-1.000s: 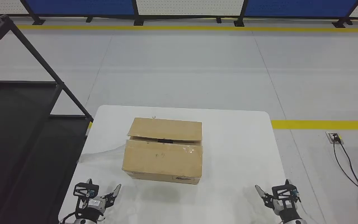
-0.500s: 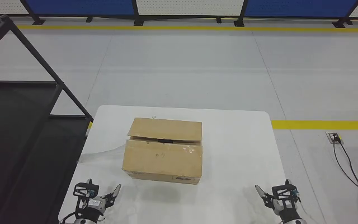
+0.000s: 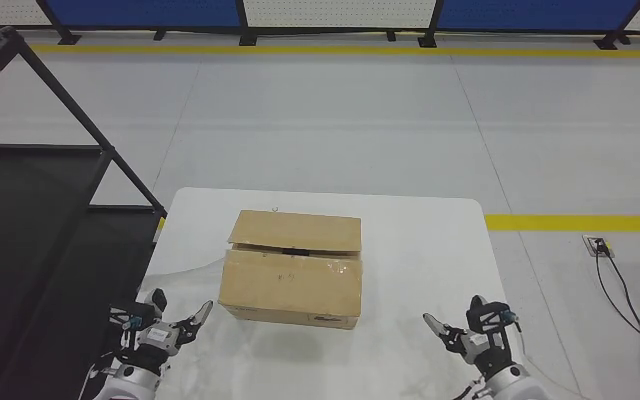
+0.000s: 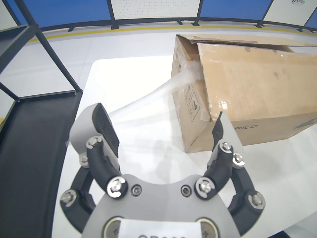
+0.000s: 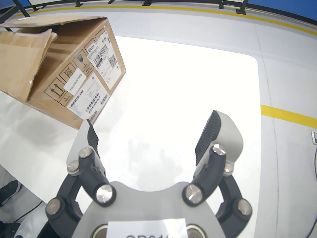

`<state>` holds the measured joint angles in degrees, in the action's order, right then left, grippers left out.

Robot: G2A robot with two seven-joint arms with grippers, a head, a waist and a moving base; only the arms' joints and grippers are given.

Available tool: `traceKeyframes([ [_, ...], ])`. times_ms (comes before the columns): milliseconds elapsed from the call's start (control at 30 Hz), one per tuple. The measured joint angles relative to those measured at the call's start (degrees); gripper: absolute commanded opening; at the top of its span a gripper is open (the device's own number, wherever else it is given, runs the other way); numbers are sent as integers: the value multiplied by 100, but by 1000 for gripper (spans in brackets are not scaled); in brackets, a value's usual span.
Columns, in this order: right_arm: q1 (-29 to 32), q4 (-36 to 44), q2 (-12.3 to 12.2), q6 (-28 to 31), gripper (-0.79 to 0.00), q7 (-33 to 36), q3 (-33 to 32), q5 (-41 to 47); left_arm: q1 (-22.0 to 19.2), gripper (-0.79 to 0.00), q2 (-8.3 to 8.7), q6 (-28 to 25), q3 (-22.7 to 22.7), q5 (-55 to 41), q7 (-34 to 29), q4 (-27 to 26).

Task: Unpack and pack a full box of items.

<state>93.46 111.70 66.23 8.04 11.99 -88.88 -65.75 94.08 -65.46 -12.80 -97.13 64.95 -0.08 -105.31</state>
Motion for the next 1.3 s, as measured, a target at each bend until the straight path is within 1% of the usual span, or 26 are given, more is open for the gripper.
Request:
traceKeyframes([
  [300, 8, -5, 0, 1, 0, -38, -5, -14, 2, 0, 0, 3, 3, 5, -2, -1],
  [367, -1, -49, 12, 62, 0, -126, 3, 186, -94, 0, -7, 45, 45, -33, -59, 53],
  [400, -53, -111, 15, 203, 0, -145, -14, 442, -221, 0, -17, 145, 86, -111, -115, 116],
  [500, -295, -212, 27, 428, 0, -83, 67, 846, -540, 0, -44, 377, 201, -286, -231, 237],
  [600, -675, -363, 48, 784, 0, 58, 252, 1423, -845, 0, -65, 458, 243, -680, -412, 360],
  [733, -1366, -770, 80, 1211, 0, 572, 509, 2522, -1159, 0, -79, 567, 216, -1022, -593, 543],
  [833, -1849, -1075, 88, 1281, 0, 1089, 671, 3066, -1273, 0, -80, 518, 166, -1345, -827, 662],
  [900, -1935, -1104, 83, 1283, 0, 1298, 698, 2984, -1279, 0, -75, 484, 147, -1360, -897, 669],
  [1167, -1916, -1092, 85, 1296, 0, 1188, 700, 2956, -1276, 0, -75, 492, 151, -1345, -884, 666],
  [1233, -1946, -1198, 103, 1463, 0, 1096, 763, 3236, -1315, 0, -83, 530, 194, -1371, -886, 693],
  [1300, -2118, -1408, 118, 1573, 0, 1123, 850, 3579, -1399, 0, -88, 543, 242, -1406, -938, 728],
])
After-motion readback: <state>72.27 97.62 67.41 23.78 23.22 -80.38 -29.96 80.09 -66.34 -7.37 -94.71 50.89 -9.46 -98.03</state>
